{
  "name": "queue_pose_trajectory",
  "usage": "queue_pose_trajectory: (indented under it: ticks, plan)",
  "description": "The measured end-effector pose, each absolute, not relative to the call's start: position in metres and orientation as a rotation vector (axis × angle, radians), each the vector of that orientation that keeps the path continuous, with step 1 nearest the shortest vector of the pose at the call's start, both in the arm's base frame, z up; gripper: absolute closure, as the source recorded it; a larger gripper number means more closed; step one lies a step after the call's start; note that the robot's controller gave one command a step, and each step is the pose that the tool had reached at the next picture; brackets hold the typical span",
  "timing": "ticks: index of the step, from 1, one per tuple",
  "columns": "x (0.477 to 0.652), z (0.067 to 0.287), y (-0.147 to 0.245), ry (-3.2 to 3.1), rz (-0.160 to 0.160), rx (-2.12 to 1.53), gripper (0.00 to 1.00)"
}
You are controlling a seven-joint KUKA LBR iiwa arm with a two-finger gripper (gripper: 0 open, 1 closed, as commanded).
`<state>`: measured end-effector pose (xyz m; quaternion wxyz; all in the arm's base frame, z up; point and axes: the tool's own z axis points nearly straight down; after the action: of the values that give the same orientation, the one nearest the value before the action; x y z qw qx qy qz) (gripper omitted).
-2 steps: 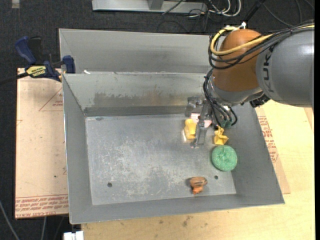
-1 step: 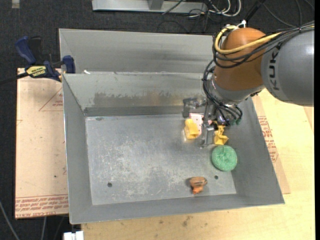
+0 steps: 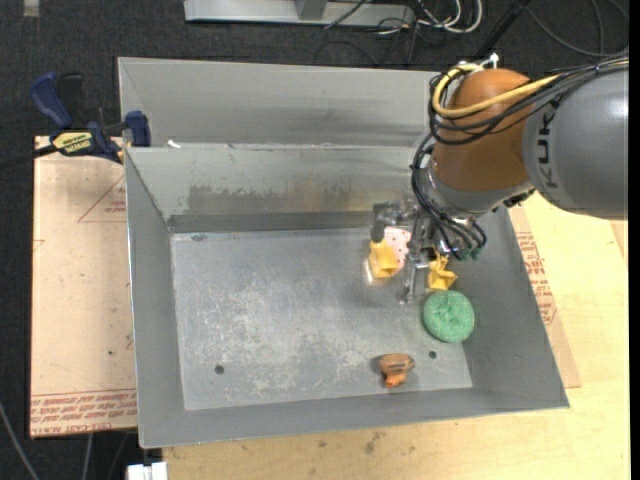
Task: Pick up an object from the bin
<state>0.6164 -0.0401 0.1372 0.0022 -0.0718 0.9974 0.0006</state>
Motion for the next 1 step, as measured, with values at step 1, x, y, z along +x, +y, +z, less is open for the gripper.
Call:
queue_pose_trajectory:
  ticks: [1]
  plan:
    - [0.6212,0.1125,-0.0473,3.137,0.001,0.112,0.0]
